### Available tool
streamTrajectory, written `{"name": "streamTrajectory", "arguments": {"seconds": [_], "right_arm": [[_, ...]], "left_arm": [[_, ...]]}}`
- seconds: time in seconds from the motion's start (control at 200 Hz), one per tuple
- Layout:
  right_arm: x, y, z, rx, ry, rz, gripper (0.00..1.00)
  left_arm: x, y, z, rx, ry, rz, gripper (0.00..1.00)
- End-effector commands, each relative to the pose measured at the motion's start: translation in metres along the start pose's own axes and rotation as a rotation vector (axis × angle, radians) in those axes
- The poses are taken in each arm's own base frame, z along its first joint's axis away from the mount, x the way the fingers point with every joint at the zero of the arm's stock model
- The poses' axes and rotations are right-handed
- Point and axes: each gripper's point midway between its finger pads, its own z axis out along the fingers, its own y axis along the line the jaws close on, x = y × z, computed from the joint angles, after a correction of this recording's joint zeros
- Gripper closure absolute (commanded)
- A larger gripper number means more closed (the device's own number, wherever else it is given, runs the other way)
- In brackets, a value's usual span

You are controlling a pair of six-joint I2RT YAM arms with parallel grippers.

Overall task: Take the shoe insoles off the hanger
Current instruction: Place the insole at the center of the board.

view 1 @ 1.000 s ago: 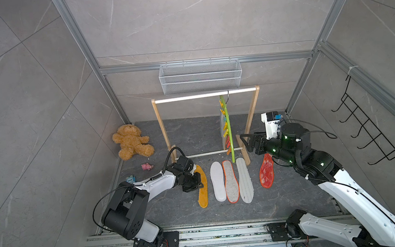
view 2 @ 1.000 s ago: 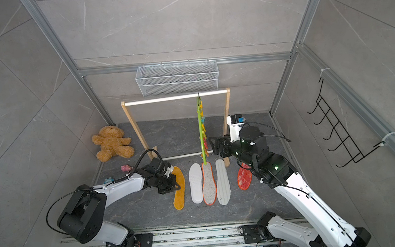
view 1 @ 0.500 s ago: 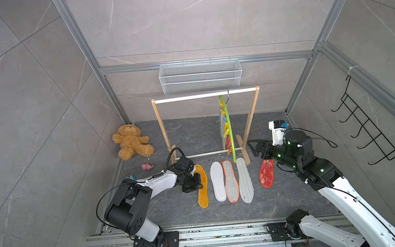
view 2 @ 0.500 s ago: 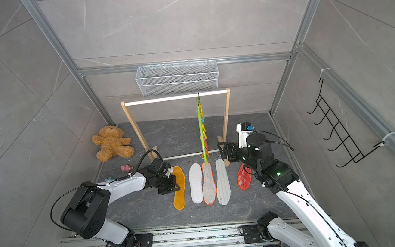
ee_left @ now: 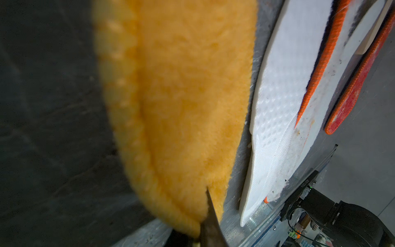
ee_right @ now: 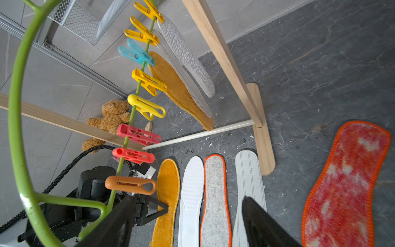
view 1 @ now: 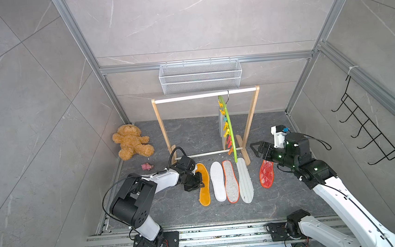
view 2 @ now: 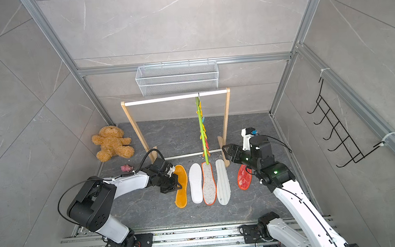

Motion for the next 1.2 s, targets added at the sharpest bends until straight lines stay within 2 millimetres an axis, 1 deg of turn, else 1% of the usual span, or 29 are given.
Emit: {"name": "streamTrajectory", "arguments": {"seconds": [0.0,0.295,0.589,0.729,0.779,0.869,1.004,1.118,1.193], "right_arm": [[0.002,-0.002,0.002,-0.024,0.005,0.032,0.20],[0.008,-0.014,0.007,-0.011,0.027,0.065,0.20],[0.011,-0.020,0.012,-0.014,0.041,0.089,0.20],[0.012,-0.021,0.014,-0.018,0.047,0.101,0.21],[0.012,-0.022,0.014,-0.019,0.047,0.100,0.21],[0.012,-0.022,0.013,-0.020,0.049,0.104,0.21],[0.012,-0.022,0.014,-0.024,0.050,0.107,0.21],[0.011,-0.022,0.014,-0.024,0.048,0.110,0.21],[0.011,-0.023,0.014,-0.021,0.049,0.114,0.21]], "left_arm": [[-0.008,-0.010,0.001,0.036,-0.009,-0.008,1.00],[-0.008,-0.016,0.006,0.063,-0.010,-0.021,1.00],[-0.008,-0.019,0.010,0.065,-0.004,-0.022,1.00],[-0.007,-0.014,0.010,0.049,-0.007,-0.033,1.00],[-0.007,-0.013,0.010,0.042,-0.010,-0.035,0.95],[-0.006,-0.011,0.009,0.029,-0.014,-0.036,0.83],[-0.006,-0.008,0.004,-0.001,-0.019,-0.030,0.67],[-0.006,-0.007,0.000,-0.017,-0.025,-0.023,0.60],[-0.007,-0.007,-0.005,-0.033,-0.034,-0.016,0.58]]}}
